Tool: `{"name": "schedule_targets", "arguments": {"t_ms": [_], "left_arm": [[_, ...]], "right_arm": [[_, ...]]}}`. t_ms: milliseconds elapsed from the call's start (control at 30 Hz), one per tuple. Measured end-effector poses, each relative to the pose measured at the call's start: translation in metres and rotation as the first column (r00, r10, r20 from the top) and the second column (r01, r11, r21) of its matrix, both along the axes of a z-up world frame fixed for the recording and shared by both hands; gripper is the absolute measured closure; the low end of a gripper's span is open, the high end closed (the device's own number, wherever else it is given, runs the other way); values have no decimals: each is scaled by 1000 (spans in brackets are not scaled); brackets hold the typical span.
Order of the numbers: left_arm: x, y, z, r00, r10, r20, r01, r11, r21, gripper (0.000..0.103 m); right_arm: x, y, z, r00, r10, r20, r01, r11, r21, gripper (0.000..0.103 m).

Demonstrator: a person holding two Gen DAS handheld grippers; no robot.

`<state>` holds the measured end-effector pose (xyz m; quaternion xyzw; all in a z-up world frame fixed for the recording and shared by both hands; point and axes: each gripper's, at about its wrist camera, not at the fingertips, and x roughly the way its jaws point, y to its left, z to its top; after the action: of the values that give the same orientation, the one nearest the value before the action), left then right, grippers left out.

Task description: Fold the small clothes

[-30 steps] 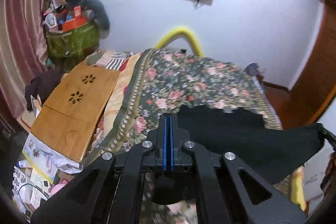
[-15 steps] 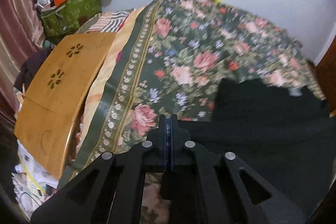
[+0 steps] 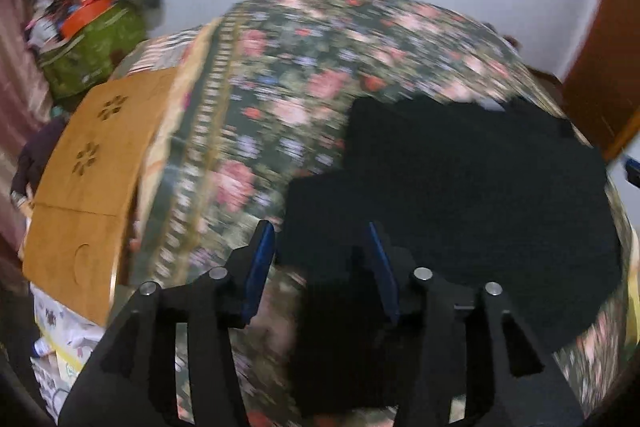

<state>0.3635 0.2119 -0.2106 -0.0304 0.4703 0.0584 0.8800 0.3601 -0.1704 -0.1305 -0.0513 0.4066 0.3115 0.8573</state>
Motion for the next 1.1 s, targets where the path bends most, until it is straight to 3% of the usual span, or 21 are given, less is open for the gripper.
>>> {"name": "schedule_targets", "arguments": {"t_ms": [200,333,533,633,700,767,867,1000,1100], "left_arm": [[-2,-60,-23,986,-140,-95,144,989,32,53],[18,-70,-34,989,-107,-104,115,991,70,51],[78,-58,-26,995,-66,-79,77,986,149,35],[116,-43,-3,999,20,-46,-9,976,219,36],[126,-31,21,996,84,27,-88,966,243,36],[123,-21,40,987,127,96,-147,962,232,36],[103,-5,50,980,150,133,-171,971,166,35],[75,10,32,991,127,40,-131,983,128,35],[43,15,6,994,97,-47,-91,989,119,35]], "right_arm": [[-18,30,-31,993,79,-88,-80,997,-10,65],[-15,47,-48,990,93,-101,-98,994,-40,64],[27,76,-43,986,128,-109,-139,986,-95,57],[66,82,-25,999,21,-33,-26,985,-169,57],[84,69,-3,994,-98,41,102,989,-110,57],[88,52,16,981,-173,85,175,984,-23,57],[79,32,31,980,-180,86,176,983,47,57],[49,19,24,992,-112,53,112,994,-1,46],[18,12,9,999,-36,36,38,998,-50,45]]}}
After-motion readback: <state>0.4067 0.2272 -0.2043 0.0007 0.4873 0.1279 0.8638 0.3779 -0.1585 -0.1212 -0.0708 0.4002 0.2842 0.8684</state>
